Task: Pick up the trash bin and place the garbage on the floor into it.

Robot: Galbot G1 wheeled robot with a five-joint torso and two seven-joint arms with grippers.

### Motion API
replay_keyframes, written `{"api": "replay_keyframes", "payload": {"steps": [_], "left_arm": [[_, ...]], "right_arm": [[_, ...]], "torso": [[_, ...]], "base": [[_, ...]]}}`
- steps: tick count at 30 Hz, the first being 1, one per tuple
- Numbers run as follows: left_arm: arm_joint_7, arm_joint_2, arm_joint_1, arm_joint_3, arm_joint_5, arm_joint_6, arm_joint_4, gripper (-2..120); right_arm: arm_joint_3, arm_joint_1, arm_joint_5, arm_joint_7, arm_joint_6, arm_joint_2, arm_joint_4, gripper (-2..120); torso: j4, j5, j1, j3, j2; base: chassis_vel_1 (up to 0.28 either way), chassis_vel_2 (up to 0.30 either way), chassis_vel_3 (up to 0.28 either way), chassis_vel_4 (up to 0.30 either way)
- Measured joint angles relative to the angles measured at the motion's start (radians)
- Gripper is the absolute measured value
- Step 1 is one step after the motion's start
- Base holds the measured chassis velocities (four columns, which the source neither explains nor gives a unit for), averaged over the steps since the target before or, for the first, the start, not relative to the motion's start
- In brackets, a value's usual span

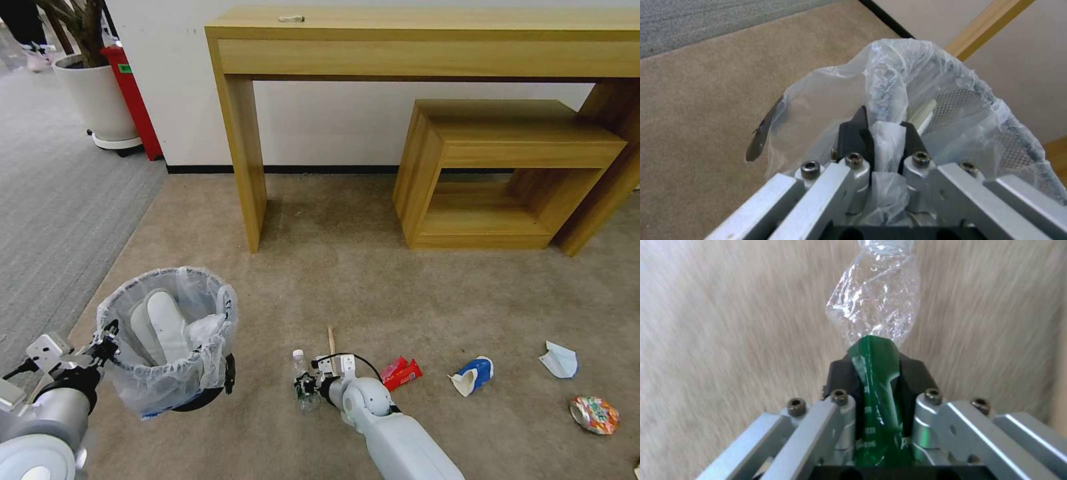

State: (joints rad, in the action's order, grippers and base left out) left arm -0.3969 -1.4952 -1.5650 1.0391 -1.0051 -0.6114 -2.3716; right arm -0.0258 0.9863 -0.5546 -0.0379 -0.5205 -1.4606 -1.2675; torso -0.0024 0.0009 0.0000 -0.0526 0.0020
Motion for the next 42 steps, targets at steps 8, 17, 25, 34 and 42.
{"api": "replay_keyframes", "payload": {"steps": [8, 17, 25, 34, 42], "left_arm": [[0.0, -0.019, -0.001, -0.053, -0.001, 0.003, 0.017, 3], [0.005, -0.052, 0.0, -0.163, 0.054, 0.006, 0.022, 3], [0.026, -0.075, -0.004, -0.262, 0.149, 0.019, 0.024, 3], [0.028, -0.069, -0.013, -0.256, 0.15, 0.019, -0.003, 3], [0.027, -0.066, -0.013, -0.252, 0.142, 0.018, -0.014, 3]], "right_arm": [[-0.047, 0.072, -0.066, -0.152, 0.283, 0.102, -0.297, 11], [-0.101, 0.051, -0.225, -0.645, 0.674, 0.122, -0.414, 11], [-0.021, -0.017, -0.304, -0.718, 0.727, 0.11, -0.39, 11], [0.029, -0.077, -0.142, -0.702, 0.703, 0.097, -0.311, 22], [0.04, -0.081, -0.046, -0.7, 0.696, 0.101, -0.285, 52]], "torso": [[-0.0002, 0.0, 0.0, 0.0, 0.0], [-0.0001, 0.0, 0.0, 0.0, 0.0], [0.0, 0.0, 0.0, 0.0, 0.0], [0.0001, -0.0001, 0.0, 0.0, 0.0], [0.0, -0.0001, 0.0, 0.0, 0.0]], "base": [[0.0, 0.0, 0.0, 0.0], [0.0, 0.0, 0.0, 0.0], [0.0, 0.0, 0.0, 0.0], [0.0, 0.0, 0.0, 0.0], [0.0, 0.0, 0.0, 0.0]]}}
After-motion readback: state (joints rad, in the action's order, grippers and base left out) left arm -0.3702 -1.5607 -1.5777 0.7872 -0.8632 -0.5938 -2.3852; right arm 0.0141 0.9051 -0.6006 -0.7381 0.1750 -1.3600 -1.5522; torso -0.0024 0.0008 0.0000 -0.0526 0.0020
